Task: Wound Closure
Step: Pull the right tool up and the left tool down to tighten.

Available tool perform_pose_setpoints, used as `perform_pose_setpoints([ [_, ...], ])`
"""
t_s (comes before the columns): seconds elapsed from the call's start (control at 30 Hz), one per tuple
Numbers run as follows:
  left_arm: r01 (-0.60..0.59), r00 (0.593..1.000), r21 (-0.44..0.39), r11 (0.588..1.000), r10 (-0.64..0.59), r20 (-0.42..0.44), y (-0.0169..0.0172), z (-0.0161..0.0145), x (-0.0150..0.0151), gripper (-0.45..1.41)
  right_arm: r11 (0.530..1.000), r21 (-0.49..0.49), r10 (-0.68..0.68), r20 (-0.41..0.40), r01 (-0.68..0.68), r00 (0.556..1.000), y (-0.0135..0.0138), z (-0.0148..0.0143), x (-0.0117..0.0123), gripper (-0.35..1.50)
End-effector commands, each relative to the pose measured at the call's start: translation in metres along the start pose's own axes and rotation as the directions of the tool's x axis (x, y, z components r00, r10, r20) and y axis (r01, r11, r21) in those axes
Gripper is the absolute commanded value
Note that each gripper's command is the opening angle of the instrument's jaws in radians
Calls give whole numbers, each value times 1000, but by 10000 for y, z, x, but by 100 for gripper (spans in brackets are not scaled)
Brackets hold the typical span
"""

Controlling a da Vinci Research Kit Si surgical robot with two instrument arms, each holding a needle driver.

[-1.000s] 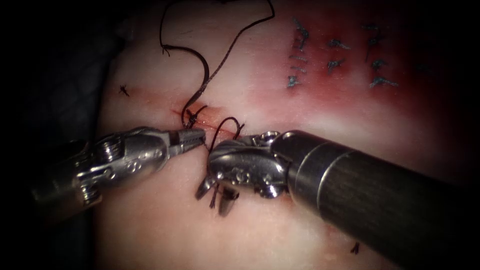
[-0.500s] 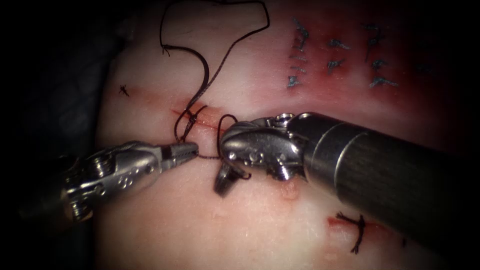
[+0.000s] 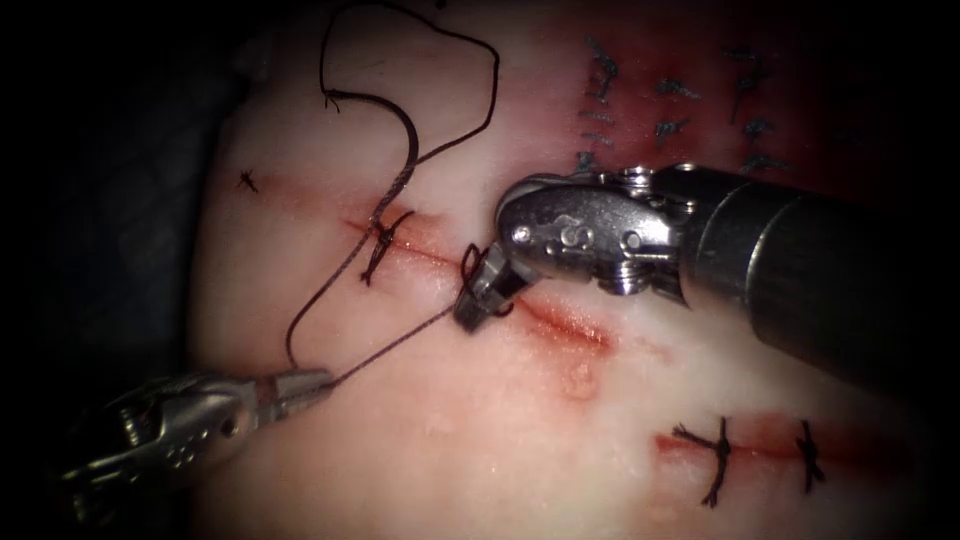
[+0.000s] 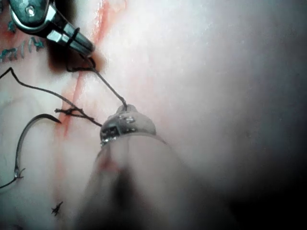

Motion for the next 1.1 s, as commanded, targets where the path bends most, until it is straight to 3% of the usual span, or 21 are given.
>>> perform_pose_setpoints([
  [0.03, -3, 1000, 1, 1000, 3, 0, 0, 2, 1, -35, 1000, -18, 8, -15, -8, 1000, 12, -4, -4, -35],
  [0.3, -18, 1000, 0, 1000, 18, 11, 38, -42, 7, -35, 997, -54, 55, -32, -57, 998, 21, -18, -18, -35],
  [0.7, -16, 999, 11, 1000, 16, 30, 93, -50, -3, -35, 992, -93, 87, -43, -91, 995, 31, -25, -37, -35],
  [1.1, -12, 999, 3, 1000, 12, 30, 113, -87, 1, -35, 981, -144, 119, -73, -129, 990, 37, -18, -65, -35],
])
